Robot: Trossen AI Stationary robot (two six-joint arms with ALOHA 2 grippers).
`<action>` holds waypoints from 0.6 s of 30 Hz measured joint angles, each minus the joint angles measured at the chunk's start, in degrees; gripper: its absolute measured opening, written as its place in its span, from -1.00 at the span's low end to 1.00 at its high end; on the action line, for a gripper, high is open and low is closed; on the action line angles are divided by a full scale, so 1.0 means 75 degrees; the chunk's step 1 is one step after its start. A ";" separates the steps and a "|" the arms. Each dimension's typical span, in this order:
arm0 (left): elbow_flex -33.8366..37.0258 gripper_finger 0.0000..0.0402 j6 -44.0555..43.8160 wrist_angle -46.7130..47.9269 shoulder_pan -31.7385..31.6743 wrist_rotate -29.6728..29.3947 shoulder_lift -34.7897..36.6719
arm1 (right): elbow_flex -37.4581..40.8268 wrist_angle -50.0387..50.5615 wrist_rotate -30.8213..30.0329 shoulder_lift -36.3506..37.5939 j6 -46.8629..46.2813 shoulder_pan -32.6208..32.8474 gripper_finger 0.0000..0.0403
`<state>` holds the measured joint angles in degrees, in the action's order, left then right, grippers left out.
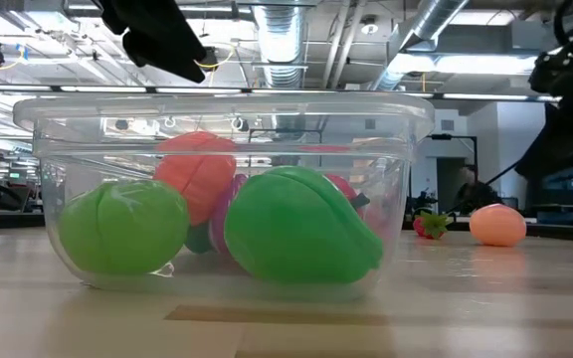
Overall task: Pick and placing Produce into tupperware
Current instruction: Put the peach into the transparent bin
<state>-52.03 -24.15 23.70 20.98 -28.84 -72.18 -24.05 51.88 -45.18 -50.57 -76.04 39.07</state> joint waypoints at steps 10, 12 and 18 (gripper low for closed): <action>0.0000 0.39 -0.0283 -0.0002 -0.0010 -0.0047 0.0000 | 0.0000 0.0097 0.0376 0.0003 0.1239 -0.0833 0.75; 0.0000 0.39 -0.0298 -0.0002 -0.0010 -0.0047 0.0000 | 0.0000 -0.0012 0.0558 0.0003 0.1673 -0.0980 0.76; 0.0003 0.39 -0.0325 0.0001 -0.0010 -0.0047 -0.0003 | 0.0000 -0.0378 0.0851 0.0003 0.2597 -0.1357 0.73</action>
<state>-52.01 -26.59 23.70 20.91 -29.19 -72.20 -24.05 49.05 -38.79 -50.54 -56.56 28.89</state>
